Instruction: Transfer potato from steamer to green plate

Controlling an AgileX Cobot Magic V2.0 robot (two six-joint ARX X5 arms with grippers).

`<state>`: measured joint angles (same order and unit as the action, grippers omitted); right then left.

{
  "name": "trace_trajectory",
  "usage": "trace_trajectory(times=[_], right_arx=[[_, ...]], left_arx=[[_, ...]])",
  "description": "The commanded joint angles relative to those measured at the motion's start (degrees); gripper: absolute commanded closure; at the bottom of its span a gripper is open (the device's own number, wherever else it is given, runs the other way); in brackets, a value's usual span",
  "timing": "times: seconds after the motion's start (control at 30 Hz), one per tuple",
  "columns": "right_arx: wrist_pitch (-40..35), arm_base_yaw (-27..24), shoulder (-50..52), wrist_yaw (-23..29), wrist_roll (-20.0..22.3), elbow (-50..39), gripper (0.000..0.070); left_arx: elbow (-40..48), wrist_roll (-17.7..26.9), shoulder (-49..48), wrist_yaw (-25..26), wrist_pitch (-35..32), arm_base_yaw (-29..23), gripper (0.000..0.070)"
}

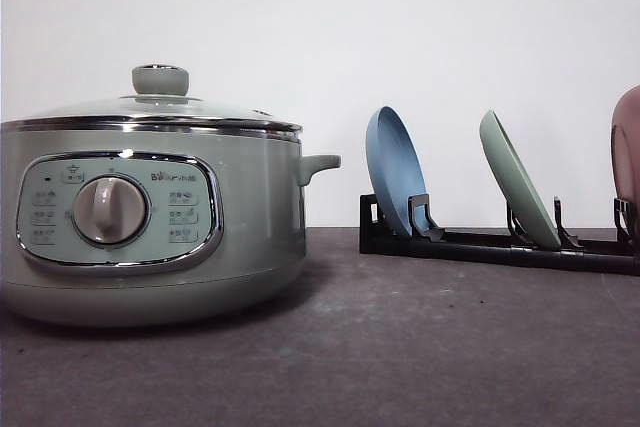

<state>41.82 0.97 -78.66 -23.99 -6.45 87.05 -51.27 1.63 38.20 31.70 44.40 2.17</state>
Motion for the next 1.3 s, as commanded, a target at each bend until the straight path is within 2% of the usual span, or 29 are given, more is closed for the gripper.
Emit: trace_trajectory(times=[0.0, 0.27, 0.47, 0.77, 0.9, 1.0, 1.07, 1.17, 1.2, 1.27], right_arx=[[-0.3, 0.1, -3.7, 0.0, -0.8, 3.4, 0.0114], [-3.2, 1.0, -16.0, 0.1, -2.0, 10.2, 0.0115], [-8.2, 2.0, -22.5, 0.5, -2.7, 10.6, 0.0166], [-12.0, 3.0, -29.1, 3.2, -3.7, 10.6, 0.0178], [-12.2, 3.3, -30.7, 3.4, -3.7, 10.6, 0.0295], [-12.1, 3.4, -31.4, 3.5, -3.7, 10.6, 0.0305], [-12.0, 3.4, -31.4, 3.9, -3.7, 10.6, 0.0336], [-12.2, 3.4, -31.4, 5.0, -3.7, 10.6, 0.0481], [-12.2, 3.4, -31.4, 5.0, -3.7, 10.6, 0.0511], [-11.9, 3.4, -31.4, 5.0, -4.0, 10.6, 0.0521]], left_arx=[[-1.3, 0.7, 0.3, 0.3, -0.6, 0.1, 0.0186], [-1.3, 0.7, 0.3, 0.3, -0.5, 0.1, 0.0185], [-1.3, 0.7, 0.3, 0.3, -0.5, 0.1, 0.0186], [-1.3, 0.7, 0.3, 0.3, -0.4, 0.1, 0.0186], [-1.3, 0.7, 0.3, 0.3, -0.2, 0.1, 0.0186], [-1.3, 0.7, 0.3, 0.3, -0.2, 0.1, 0.0185], [-1.3, 0.7, 0.3, 0.3, -0.2, 0.1, 0.0185], [-1.3, 0.7, 0.3, 0.3, -0.2, 0.1, 0.0186], [-1.3, 0.7, 0.3, 0.3, -0.2, 0.1, 0.0185], [-1.3, 0.7, 0.3, 0.3, -0.2, 0.1, 0.0185]])
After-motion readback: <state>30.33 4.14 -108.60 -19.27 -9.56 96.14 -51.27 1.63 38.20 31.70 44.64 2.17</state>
